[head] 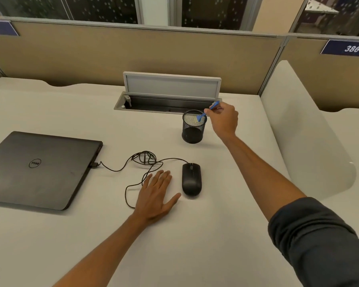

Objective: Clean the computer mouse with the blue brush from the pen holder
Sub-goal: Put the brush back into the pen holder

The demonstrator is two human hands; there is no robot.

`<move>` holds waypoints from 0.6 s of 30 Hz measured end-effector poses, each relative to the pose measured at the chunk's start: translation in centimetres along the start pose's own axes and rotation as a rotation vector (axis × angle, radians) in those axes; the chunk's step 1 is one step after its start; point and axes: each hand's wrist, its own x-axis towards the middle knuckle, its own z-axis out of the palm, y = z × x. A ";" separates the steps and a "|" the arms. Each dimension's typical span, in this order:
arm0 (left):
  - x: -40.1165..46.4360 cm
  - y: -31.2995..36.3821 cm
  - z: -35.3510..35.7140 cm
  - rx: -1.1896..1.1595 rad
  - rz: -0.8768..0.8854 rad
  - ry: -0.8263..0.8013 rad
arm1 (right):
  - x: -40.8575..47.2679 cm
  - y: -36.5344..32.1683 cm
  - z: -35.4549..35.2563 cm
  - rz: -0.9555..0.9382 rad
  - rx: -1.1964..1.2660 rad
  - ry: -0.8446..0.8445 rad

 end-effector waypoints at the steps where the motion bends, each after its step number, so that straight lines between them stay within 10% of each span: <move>1: 0.1 -0.3 0.0 -0.002 0.015 0.005 | 0.2 0.0 0.4 0.012 -0.022 -0.007; 18: 0.9 -1.9 -0.5 -0.038 0.087 0.021 | 0.7 0.1 4.0 -0.044 -0.279 -0.061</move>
